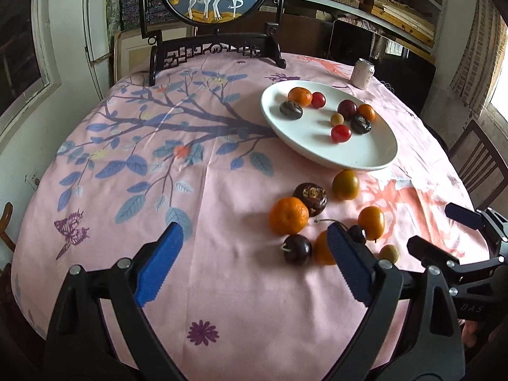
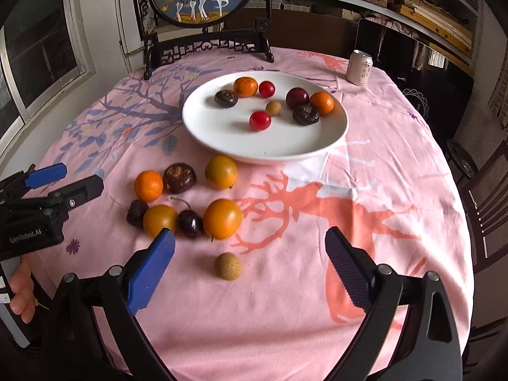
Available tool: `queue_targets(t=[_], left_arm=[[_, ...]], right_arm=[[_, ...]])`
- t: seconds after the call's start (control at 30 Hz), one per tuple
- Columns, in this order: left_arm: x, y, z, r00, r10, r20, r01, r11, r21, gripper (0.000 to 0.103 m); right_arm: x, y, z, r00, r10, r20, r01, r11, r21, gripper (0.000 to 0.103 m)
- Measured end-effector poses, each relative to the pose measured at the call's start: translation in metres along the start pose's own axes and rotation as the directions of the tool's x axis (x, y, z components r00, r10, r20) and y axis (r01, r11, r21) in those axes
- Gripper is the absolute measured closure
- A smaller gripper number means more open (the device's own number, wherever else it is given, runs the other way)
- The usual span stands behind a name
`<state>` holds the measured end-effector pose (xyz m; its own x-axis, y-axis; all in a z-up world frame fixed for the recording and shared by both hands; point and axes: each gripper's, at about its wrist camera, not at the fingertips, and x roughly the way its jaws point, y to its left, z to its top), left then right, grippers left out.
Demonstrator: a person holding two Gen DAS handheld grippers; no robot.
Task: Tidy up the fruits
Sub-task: 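Grasp a small brown round fruit with the right tool while the left grasps a dark plum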
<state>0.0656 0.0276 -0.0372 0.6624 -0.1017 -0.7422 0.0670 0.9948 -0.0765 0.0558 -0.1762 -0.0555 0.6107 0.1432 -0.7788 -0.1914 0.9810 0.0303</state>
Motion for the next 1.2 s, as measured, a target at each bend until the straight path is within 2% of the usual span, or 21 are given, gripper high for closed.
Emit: queue_targets(t=[0.23,0.47,0.53,0.6,0.63,0.7,0.77,0.83,1.03,1.1,1.2], left_arm=[[0.003,-0.003,-0.017,0.999,-0.02,-0.031,0.021,0.999,0.032,0.009],[0.005,0.002,-0.026,0.999,-0.006,-0.05,0.007,1.0,0.023,0.009],[0.008,0.003,-0.028,0.998,-0.009,-0.066,0.01,1.0,0.015,0.009],[0.01,0.003,-0.029,0.997,-0.012,-0.073,0.013,1.0,0.013,0.009],[0.011,0.003,-0.029,0.997,-0.013,-0.075,0.014,1.0,0.016,0.009],[0.013,0.001,-0.029,0.997,-0.009,-0.077,0.011,1.0,0.023,0.009],[0.017,-0.002,-0.029,0.997,0.006,-0.077,-0.003,0.999,0.033,0.009],[0.023,-0.003,-0.028,0.996,0.017,-0.083,-0.014,0.999,0.036,0.009],[0.048,-0.014,-0.03,0.99,-0.009,-0.142,0.018,0.998,0.057,0.011],[0.058,-0.017,-0.029,0.987,-0.013,-0.162,0.022,0.998,0.054,0.017],[0.065,-0.02,-0.022,0.99,-0.002,-0.144,0.01,0.998,0.054,0.023]], right_arm=[[0.022,0.012,-0.023,0.996,0.028,-0.084,-0.028,1.0,-0.005,0.007],[0.035,0.012,-0.025,0.998,0.023,-0.066,-0.023,1.0,0.007,0.009],[0.039,0.009,-0.025,0.997,0.039,-0.067,-0.037,0.999,0.019,0.027],[0.045,0.008,-0.025,0.995,0.053,-0.089,-0.051,0.998,0.025,0.056],[0.047,0.008,-0.026,0.995,0.043,-0.088,-0.041,0.999,0.019,0.059],[0.046,0.01,-0.026,0.996,0.039,-0.08,-0.038,0.999,0.008,0.078],[0.042,0.006,-0.025,0.994,0.076,-0.081,-0.073,0.996,0.04,0.078],[0.038,0.005,-0.026,0.995,0.069,-0.075,-0.066,0.997,0.041,0.078],[0.035,-0.007,-0.029,0.993,0.087,-0.083,-0.08,0.993,0.089,0.078],[0.034,-0.009,-0.03,0.992,0.098,-0.082,-0.09,0.991,0.101,0.078],[0.033,-0.009,-0.031,0.991,0.105,-0.079,-0.097,0.99,0.104,0.078]])
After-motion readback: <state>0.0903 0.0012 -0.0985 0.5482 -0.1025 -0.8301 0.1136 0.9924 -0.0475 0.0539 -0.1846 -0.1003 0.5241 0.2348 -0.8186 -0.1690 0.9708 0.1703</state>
